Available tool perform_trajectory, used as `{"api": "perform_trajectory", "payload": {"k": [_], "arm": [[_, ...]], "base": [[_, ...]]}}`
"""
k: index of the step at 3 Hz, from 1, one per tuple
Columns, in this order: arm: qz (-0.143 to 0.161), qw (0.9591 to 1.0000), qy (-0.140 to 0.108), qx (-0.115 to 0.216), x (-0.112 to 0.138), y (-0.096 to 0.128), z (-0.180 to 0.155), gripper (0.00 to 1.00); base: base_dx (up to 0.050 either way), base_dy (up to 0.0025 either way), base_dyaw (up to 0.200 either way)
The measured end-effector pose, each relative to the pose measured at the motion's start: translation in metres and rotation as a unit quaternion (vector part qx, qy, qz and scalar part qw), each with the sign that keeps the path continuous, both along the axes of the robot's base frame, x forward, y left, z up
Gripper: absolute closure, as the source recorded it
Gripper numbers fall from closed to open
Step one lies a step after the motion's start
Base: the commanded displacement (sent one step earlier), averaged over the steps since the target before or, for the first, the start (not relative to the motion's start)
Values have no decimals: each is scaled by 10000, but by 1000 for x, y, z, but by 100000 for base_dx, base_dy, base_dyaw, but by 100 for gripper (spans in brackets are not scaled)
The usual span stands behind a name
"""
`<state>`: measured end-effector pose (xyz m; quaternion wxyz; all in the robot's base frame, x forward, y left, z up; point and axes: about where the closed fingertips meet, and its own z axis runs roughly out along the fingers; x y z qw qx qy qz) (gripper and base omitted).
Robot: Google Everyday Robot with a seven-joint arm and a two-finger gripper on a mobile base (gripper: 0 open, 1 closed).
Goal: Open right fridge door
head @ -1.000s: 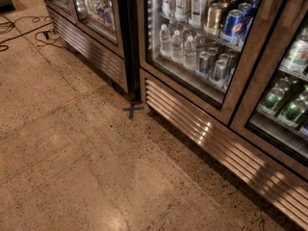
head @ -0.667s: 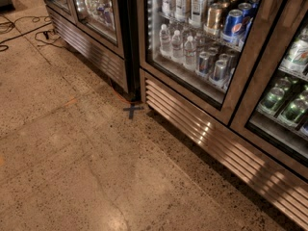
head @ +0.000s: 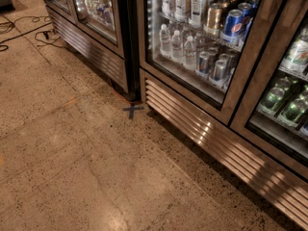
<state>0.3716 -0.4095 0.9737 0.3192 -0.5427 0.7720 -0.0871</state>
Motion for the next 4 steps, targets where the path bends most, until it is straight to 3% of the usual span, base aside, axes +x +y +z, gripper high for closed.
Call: {"api": "perform_trajectory", "payload": {"k": [1, 2, 3, 4], "arm": [[299, 9962, -292, 759, 11, 20, 12, 0], [633, 9890, -602, 1195, 21, 51, 31, 0], [770, 9863, -685, 1285, 31, 81, 45, 0], [597, 9878, -633, 1292, 47, 101, 55, 0]], "base": [[0, 0, 0], [0, 0, 0], [0, 0, 0], [0, 0, 0]]}}
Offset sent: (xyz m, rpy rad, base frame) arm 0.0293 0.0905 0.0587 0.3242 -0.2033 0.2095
